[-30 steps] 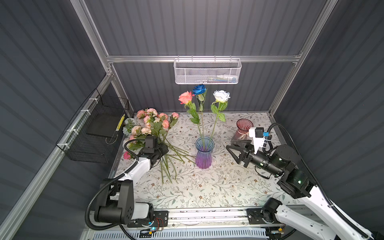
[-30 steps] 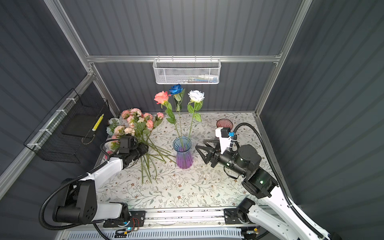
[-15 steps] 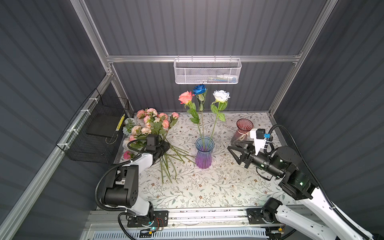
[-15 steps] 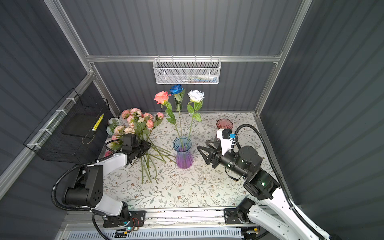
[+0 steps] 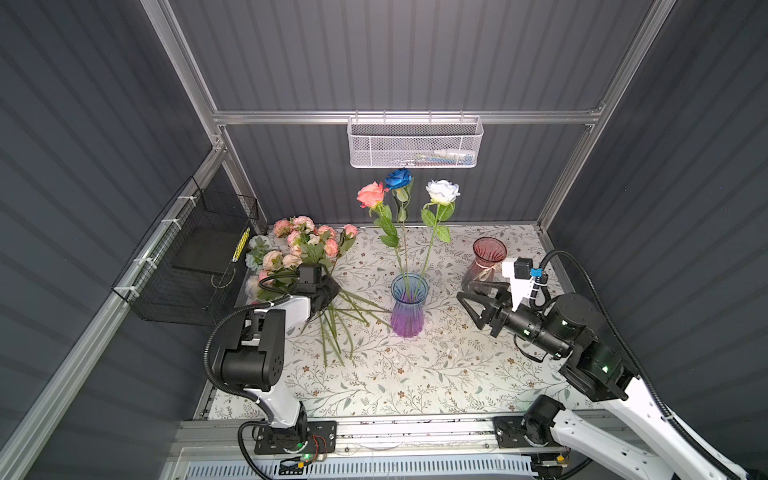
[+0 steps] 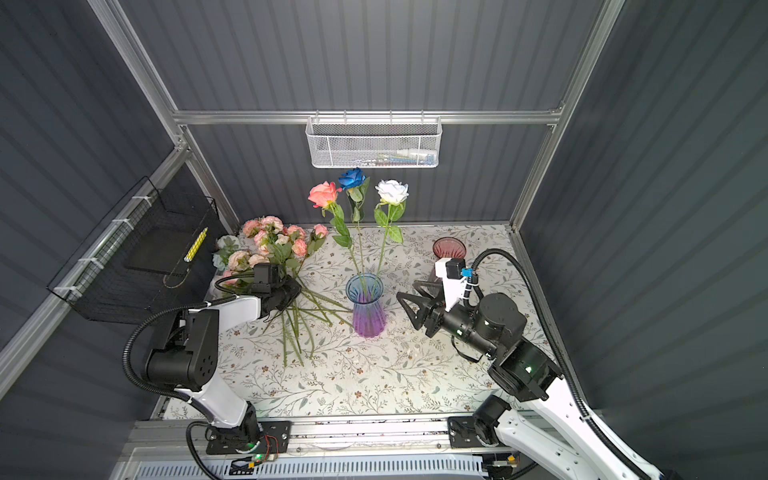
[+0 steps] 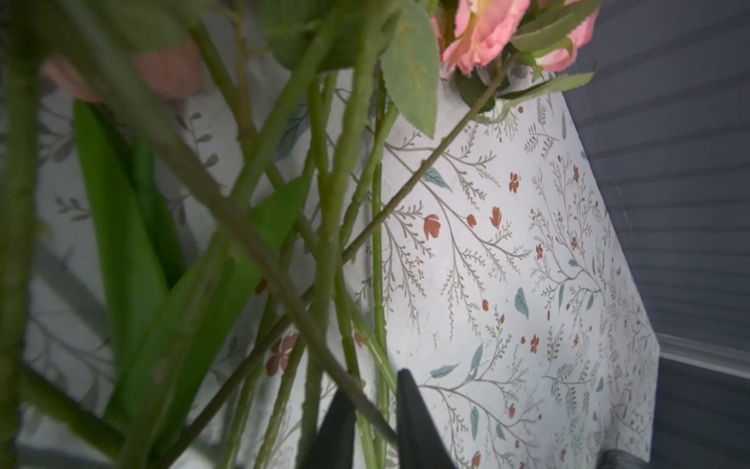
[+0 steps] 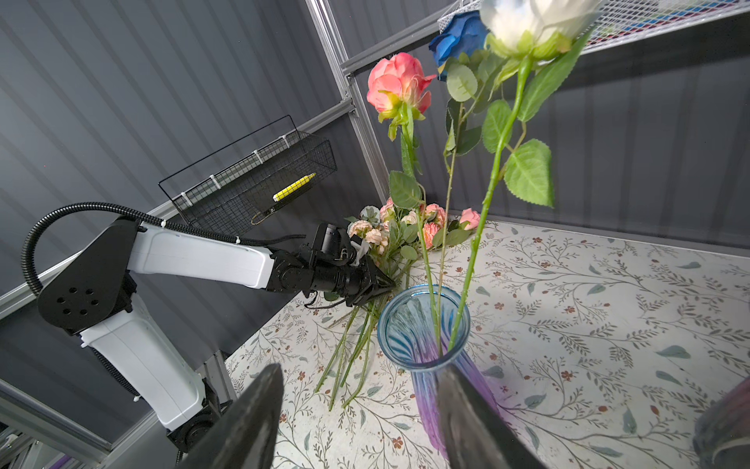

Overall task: Arrange the flowers into the vase
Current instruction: 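Withdraw the right gripper from the vase while the left gripper reaches into the bunch, then grasp a pink rose stem and lift it with the left gripper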

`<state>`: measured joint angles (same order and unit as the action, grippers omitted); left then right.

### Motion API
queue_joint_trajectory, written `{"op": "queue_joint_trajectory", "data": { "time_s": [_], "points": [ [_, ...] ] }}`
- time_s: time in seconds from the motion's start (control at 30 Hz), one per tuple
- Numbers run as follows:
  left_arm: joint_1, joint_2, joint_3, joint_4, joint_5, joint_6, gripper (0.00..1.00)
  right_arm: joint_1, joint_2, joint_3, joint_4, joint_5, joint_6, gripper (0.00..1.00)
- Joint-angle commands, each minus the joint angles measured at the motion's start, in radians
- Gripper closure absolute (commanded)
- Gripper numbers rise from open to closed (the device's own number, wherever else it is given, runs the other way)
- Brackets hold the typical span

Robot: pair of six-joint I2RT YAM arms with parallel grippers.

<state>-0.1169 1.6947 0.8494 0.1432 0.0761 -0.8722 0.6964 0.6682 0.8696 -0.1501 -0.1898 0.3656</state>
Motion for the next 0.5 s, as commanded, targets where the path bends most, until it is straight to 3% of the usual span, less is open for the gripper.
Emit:
{"op": "queue_joint_trajectory", "data": {
  "time_s": [0.0,0.2,0.47],
  "points": [
    [-0.001,-0.008,0.020,-0.017,-0.025,0.000,0.98,0.000,-0.011,-0.011,-0.012,0.012,-0.014,0.37],
    [-0.012,-0.118,0.017,-0.007,-0.012,0.009,1.00,0.000,-0.005,-0.009,-0.009,0.013,-0.016,0.37],
    [-0.030,-0.324,0.046,-0.117,0.027,0.055,1.00,0.001,0.000,0.004,-0.005,0.007,-0.006,0.37]
  ]
}}
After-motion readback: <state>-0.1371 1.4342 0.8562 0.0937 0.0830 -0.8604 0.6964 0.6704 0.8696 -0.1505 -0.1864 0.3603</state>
